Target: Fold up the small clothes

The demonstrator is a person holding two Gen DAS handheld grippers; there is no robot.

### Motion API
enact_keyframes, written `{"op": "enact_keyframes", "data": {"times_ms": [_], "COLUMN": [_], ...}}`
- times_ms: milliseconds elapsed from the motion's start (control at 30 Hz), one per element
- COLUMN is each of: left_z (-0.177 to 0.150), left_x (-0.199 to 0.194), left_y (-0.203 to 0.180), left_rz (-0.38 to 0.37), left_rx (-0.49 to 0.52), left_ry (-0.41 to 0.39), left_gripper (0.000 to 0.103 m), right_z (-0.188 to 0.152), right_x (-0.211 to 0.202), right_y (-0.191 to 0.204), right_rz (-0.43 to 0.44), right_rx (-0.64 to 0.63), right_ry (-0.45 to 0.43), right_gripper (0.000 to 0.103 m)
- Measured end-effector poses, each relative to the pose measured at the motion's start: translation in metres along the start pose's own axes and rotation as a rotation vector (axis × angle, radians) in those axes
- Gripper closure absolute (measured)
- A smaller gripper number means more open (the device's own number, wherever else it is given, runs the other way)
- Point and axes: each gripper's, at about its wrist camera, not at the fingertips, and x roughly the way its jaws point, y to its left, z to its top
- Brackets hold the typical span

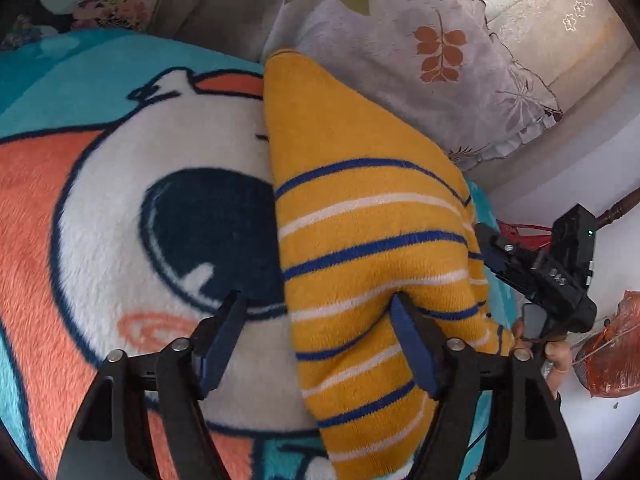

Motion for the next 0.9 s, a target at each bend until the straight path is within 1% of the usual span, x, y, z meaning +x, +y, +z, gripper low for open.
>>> {"op": "enact_keyframes", "data": {"times_ms": [33, 67, 100, 133, 167, 200, 233, 267, 300, 333, 400, 433, 467, 500, 533, 600, 633, 667, 733, 767, 800, 833, 900], "left_z": [0.002, 0.002, 0.002, 0.002, 0.002, 0.005, 0.008, 0.012, 0.018, 0.024, 0.034, 0.036, 0.037, 0.034, 0.029, 0.016, 0.008, 0.001, -0.012, -0.019, -0.025, -0.029, -0.04], "left_x": [0.004, 0.007, 0.008, 0.01, 0.008, 0.004, -0.002, -0.01, -0.019, -0.029, -0.046, -0.052, -0.055, -0.057, -0.056, -0.053, -0.051, -0.053, -0.056, -0.061, -0.066, -0.071, -0.083], "left_y": [-0.002, -0.005, -0.007, -0.01, -0.013, -0.017, -0.021, -0.025, -0.029, -0.033, -0.04, -0.041, -0.04, -0.038, -0.034, -0.03, -0.026, -0.023, -0.017, -0.014, -0.01, -0.009, -0.007], "left_rz": [-0.009, -0.025, -0.046, -0.076, -0.062, -0.047, -0.042, -0.048, -0.059, -0.061, -0.034, -0.018, 0.004, 0.031, 0.068, 0.143, 0.162, 0.163, 0.156, 0.152, 0.15, 0.153, 0.163], "left_rx": [-0.001, -0.004, 0.0, 0.007, 0.02, 0.036, 0.049, 0.056, 0.063, 0.073, 0.097, 0.097, 0.085, 0.075, 0.074, 0.082, 0.081, 0.075, 0.051, 0.037, 0.023, 0.009, -0.012], "left_ry": [0.007, 0.012, 0.019, 0.034, 0.03, 0.017, 0.004, -0.013, -0.032, -0.051, -0.094, -0.104, -0.109, -0.11, -0.103, -0.073, -0.053, -0.038, -0.029, -0.034, -0.046, -0.062, -0.104], "left_gripper": [0.027, 0.027, 0.029, 0.049, 0.055, 0.059, 0.065, 0.068, 0.068, 0.068, 0.068, 0.065, 0.062, 0.06, 0.06, 0.06, 0.06, 0.06, 0.06, 0.059, 0.058, 0.057, 0.056], "right_z": [0.002, 0.002, 0.002, 0.002, 0.002, 0.004, 0.007, 0.01, 0.013, 0.015, 0.02, 0.021, 0.021, 0.02, 0.018, 0.013, 0.01, 0.008, 0.006, 0.006, 0.006, 0.007, 0.008], "right_x": [0.011, 0.022, 0.03, 0.035, 0.038, 0.041, 0.041, 0.038, 0.034, 0.028, 0.016, 0.012, 0.01, 0.011, 0.014, 0.02, 0.018, 0.013, -0.006, -0.016, -0.025, -0.032, -0.033], "right_y": [0.001, 0.003, 0.003, 0.004, 0.006, 0.009, 0.012, 0.017, 0.023, 0.029, 0.043, 0.046, 0.048, 0.047, 0.045, 0.039, 0.035, 0.032, 0.037, 0.044, 0.054, 0.066, 0.091], "right_rz": [-0.024, -0.014, 0.035, 0.094, 0.151, 0.186, 0.207, 0.228, 0.256, 0.283, 0.326, 0.338, 0.332, 0.306, 0.253, 0.109, 0.051, 0.034, 0.037, 0.038, 0.057, 0.094, 0.178], "right_rx": [-0.017, -0.019, -0.001, 0.027, 0.054, 0.078, 0.094, 0.096, 0.09, 0.082, 0.061, 0.056, 0.053, 0.048, 0.044, 0.031, 0.026, 0.026, 0.012, -0.011, -0.041, -0.072, -0.13], "right_ry": [0.022, 0.039, 0.057, 0.061, 0.071, 0.08, 0.076, 0.067, 0.055, 0.04, -0.004, -0.025, -0.042, -0.05, -0.049, -0.036, -0.038, -0.047, -0.098, -0.129, -0.152, -0.158, -0.135], "right_gripper": [0.016, 0.016, 0.019, 0.025, 0.046, 0.058, 0.06, 0.063, 0.065, 0.065, 0.066, 0.066, 0.065, 0.061, 0.059, 0.058, 0.058, 0.058, 0.058, 0.058, 0.058, 0.058, 0.056]}}
